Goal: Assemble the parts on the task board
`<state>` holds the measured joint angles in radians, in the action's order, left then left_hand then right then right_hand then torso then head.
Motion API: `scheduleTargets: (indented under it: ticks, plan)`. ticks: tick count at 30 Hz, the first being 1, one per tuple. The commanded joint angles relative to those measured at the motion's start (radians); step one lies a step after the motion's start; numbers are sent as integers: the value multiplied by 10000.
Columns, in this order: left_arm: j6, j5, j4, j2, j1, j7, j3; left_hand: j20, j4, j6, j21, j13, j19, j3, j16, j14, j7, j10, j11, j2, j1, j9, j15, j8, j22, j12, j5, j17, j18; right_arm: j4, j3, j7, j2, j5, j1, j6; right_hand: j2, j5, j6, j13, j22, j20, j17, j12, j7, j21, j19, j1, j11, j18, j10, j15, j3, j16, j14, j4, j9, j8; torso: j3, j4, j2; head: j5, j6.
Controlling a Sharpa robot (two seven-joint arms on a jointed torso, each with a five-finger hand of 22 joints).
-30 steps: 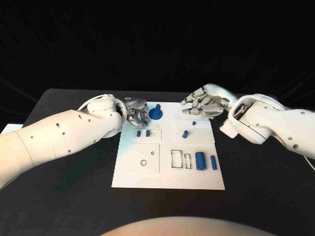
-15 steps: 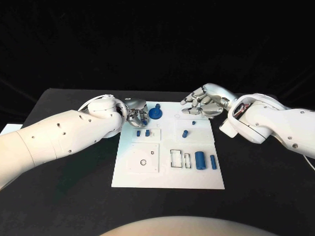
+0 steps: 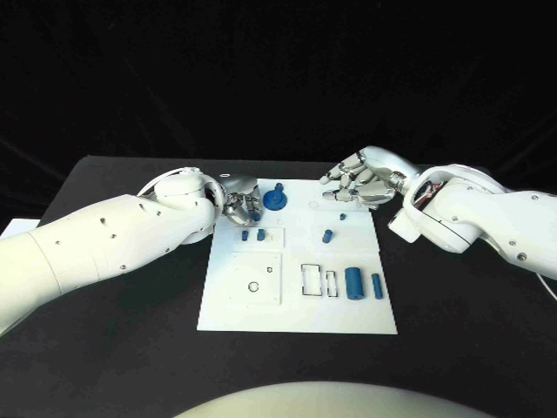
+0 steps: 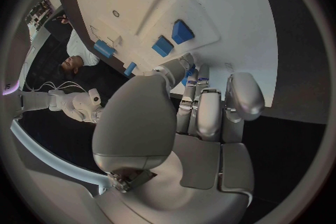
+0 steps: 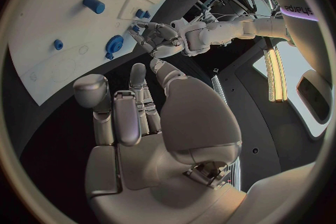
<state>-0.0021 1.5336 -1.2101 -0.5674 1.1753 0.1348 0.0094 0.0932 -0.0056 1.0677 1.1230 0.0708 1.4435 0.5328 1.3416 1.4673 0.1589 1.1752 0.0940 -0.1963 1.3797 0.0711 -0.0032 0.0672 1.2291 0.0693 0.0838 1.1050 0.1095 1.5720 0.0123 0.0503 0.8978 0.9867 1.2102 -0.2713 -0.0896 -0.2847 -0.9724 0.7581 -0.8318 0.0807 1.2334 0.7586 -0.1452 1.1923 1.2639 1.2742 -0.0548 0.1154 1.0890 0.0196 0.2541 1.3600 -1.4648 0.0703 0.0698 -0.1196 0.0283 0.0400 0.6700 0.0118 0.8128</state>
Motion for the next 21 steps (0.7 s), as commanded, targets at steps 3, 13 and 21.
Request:
scheduleTargets:
  ticks: [3,13,21]
  plan:
    - [-134,-48,-34,-55,0,20,4,78,26,-278,-149,-27,-60,-1,-54,132,25,-165,23,-64,-152,-55,93,-70,-60,-63,-20,-58,-114,-92,-1,-6,9,24,-6,100,0,-64,117,-148,476,18,-207,-197,-38,-337,-261,89,-32,262,-204,7,84,-192,-248,44,-15,-31,7,1,-1,-10,-17]
    - [-741,-185,-181,-331,5,-16,16,224,-34,-1050,-1104,-80,-344,-282,-182,55,232,-1048,234,-132,-95,-77,249,-56,-722,-71,-19,-386,65,-553,-1,-513,20,794,-4,255,-25,294,140,-1917,1275,104,-1834,-2246,-151,-941,-538,373,-189,374,-978,-98,614,-1595,241,19,6,-132,10,4,-11,-28,-48]
    - [-1936,-3068,-453,-877,21,-600,86,202,-116,-547,-1504,-19,-435,172,-311,-19,210,-602,163,286,243,18,181,231,-997,221,28,-652,152,-937,-3,-1460,-15,4197,-5,739,-290,924,-373,-4402,1496,150,-2296,-4779,-142,-1123,-385,809,-285,402,-424,-165,1611,-2096,72,-518,32,-353,10,-8,-6,-43,-129]
